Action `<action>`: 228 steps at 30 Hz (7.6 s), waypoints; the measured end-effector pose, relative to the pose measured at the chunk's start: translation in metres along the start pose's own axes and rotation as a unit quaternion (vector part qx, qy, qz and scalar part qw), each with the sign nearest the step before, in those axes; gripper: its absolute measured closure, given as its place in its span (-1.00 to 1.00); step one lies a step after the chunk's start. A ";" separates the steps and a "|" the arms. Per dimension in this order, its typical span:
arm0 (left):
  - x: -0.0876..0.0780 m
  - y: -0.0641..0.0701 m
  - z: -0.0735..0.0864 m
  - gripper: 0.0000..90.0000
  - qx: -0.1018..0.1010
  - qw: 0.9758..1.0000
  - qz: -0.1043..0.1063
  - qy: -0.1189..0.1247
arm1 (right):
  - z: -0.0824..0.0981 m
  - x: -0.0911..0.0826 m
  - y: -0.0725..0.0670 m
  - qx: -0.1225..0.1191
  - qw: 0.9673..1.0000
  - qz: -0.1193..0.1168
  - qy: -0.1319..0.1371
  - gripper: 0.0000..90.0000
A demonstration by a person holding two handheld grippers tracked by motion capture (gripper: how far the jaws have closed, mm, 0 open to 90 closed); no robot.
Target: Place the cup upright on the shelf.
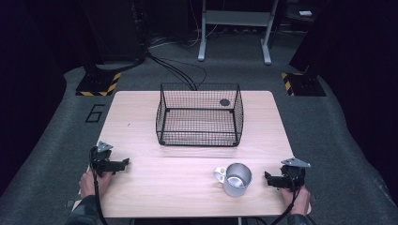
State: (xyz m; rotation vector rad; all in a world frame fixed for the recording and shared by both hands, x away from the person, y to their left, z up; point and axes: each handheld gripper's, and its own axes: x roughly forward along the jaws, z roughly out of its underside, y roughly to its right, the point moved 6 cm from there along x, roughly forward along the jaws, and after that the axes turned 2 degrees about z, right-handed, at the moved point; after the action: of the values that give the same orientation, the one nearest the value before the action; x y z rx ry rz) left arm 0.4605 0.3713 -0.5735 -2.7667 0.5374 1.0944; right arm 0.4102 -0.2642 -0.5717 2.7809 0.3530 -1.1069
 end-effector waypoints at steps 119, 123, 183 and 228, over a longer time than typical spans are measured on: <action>0.000 -0.001 0.000 -0.99 0.003 1.000 0.001 -0.003 | -0.058 -0.051 -0.159 -0.148 0.978 -0.145 -0.018 -0.88; 0.000 0.000 0.000 -0.99 0.003 1.000 0.001 -0.003 | -0.060 -0.050 -0.160 -0.151 0.977 -0.148 -0.018 -0.88; 0.000 -0.001 0.000 -0.99 0.003 1.000 0.001 -0.003 | -0.131 -0.055 -0.165 -0.172 0.974 -0.144 0.015 -0.88; -0.001 0.001 0.001 -0.99 0.000 1.000 0.006 -0.010 | -0.242 -0.057 -0.178 -0.175 0.969 -0.167 0.044 -0.88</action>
State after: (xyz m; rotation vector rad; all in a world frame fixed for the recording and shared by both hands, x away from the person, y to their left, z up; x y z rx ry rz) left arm 0.4590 0.3704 -0.5732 -2.7528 0.5514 1.1231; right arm 0.4831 -0.0527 -0.3624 2.5131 0.9570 -0.8719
